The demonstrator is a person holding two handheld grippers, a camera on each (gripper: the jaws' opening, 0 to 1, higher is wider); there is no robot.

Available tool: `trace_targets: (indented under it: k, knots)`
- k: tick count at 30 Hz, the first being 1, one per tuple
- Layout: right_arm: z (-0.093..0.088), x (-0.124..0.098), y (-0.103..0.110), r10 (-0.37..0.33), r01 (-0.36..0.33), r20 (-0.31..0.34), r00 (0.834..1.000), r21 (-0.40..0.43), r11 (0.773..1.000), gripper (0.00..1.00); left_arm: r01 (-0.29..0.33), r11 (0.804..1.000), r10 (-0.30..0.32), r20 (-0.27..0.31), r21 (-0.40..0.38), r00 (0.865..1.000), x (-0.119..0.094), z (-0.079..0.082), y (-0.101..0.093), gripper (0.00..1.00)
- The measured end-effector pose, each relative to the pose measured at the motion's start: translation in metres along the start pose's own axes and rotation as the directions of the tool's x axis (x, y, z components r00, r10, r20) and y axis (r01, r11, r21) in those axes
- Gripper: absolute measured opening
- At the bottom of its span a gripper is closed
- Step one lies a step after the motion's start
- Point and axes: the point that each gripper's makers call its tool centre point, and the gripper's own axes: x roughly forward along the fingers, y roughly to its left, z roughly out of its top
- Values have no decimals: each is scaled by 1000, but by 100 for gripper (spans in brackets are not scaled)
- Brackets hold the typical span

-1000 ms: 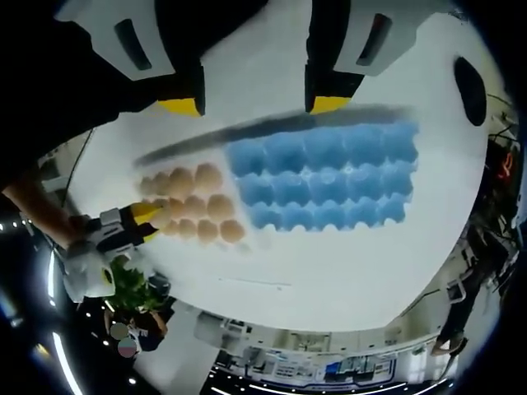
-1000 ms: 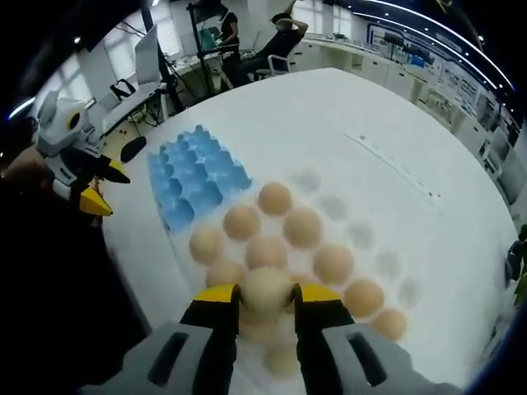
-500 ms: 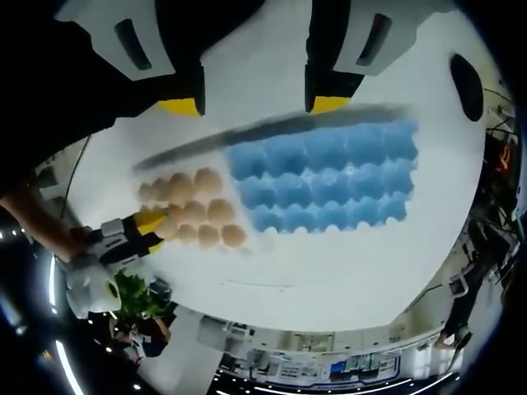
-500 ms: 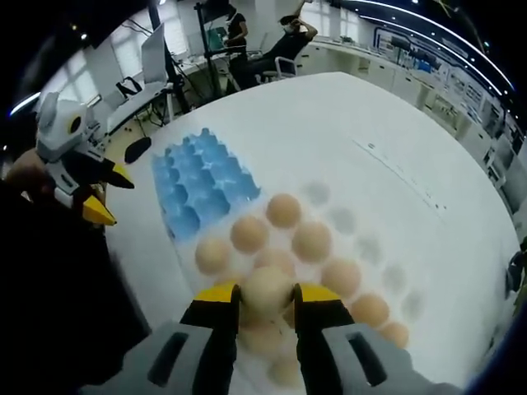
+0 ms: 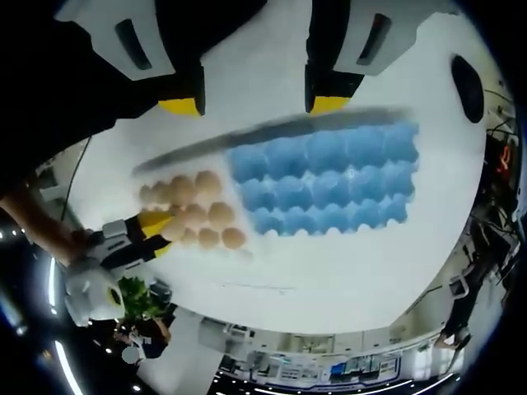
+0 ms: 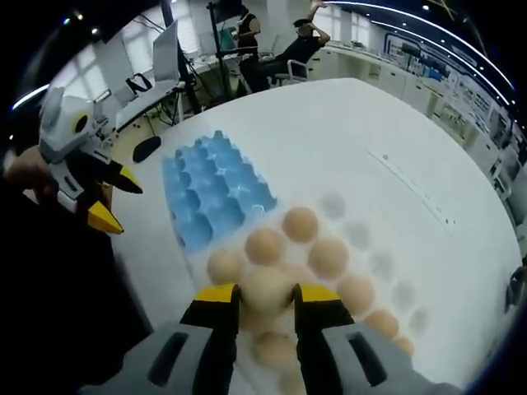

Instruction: Place the egg into an empty slot of the egg tray after lifting it from the table, then release the egg inside the slot.

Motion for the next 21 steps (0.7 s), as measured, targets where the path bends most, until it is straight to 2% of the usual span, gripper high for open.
trace_targets:
  k: [21]
  knots:
    - [13, 11, 20, 39, -39, -5, 999, -57, 998, 27, -2, 1000, 2, 0, -23, 1000, 0, -4, 2, 49]
